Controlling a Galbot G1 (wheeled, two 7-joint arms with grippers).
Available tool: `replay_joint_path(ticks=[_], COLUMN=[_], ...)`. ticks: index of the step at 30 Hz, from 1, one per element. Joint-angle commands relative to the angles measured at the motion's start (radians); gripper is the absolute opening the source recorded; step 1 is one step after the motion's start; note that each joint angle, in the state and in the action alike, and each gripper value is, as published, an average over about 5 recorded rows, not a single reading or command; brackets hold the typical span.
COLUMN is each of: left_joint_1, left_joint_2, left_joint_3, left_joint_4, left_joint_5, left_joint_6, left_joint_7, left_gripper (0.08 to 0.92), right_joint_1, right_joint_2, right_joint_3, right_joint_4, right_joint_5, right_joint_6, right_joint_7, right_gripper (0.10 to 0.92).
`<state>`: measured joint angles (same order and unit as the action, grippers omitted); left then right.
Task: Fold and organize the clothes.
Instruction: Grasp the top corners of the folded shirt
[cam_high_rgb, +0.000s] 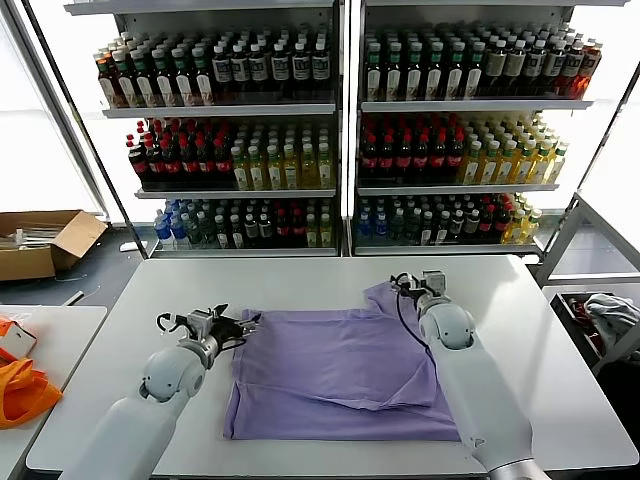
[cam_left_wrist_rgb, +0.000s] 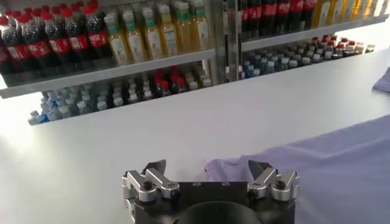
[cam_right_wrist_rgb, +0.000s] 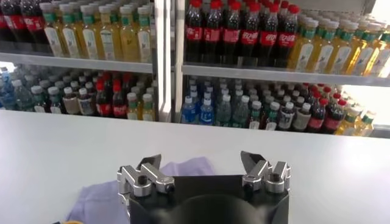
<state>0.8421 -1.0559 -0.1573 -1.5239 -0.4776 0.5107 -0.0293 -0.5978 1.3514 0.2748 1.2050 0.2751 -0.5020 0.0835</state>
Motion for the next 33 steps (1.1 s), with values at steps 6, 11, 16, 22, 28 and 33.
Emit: replay_joint_path(ticks=[6, 11, 16, 22, 28, 33], left_joint_1=[-0.003, 0.004, 0.021, 0.039, 0.048, 0.053], left_joint_2=[-0.01, -0.015, -0.019, -0.019, -0.019, -0.025], left_joint_3=[0.002, 0.004, 0.006, 0.005, 0.005, 0.005], left_joint_4=[0.001, -0.003, -0.004, -0.01, -0.017, -0.024], left_joint_5=[-0.095, -0.096, -0.09, -0.088, -0.089, -0.088], left_joint_6=[0.016, 0.017, 0.018, 0.02, 0.022, 0.022], left_joint_7=[-0.012, -0.013, -0.011, -0.01, -0.01, -0.01], left_gripper=[0.822, 0.823, 0.822, 0.785, 0.62, 0.472], right_joint_1=[0.017, 0.008, -0.014, -0.044, -0.079, -0.099], right_joint_2=[0.028, 0.029, 0.025, 0.007, -0.009, -0.019], right_joint_3=[0.008, 0.012, 0.015, 0.013, 0.011, 0.01], right_joint_4=[-0.078, -0.08, -0.063, -0.027, 0.013, 0.041], right_joint_5=[-0.011, -0.011, -0.009, -0.008, -0.01, -0.01], right_joint_6=[0.011, 0.012, 0.008, -0.007, -0.02, -0.026], right_joint_7=[-0.001, 0.004, 0.013, 0.014, 0.008, 0.002], right_gripper=[0.823, 0.823, 0.823, 0.75, 0.577, 0.43])
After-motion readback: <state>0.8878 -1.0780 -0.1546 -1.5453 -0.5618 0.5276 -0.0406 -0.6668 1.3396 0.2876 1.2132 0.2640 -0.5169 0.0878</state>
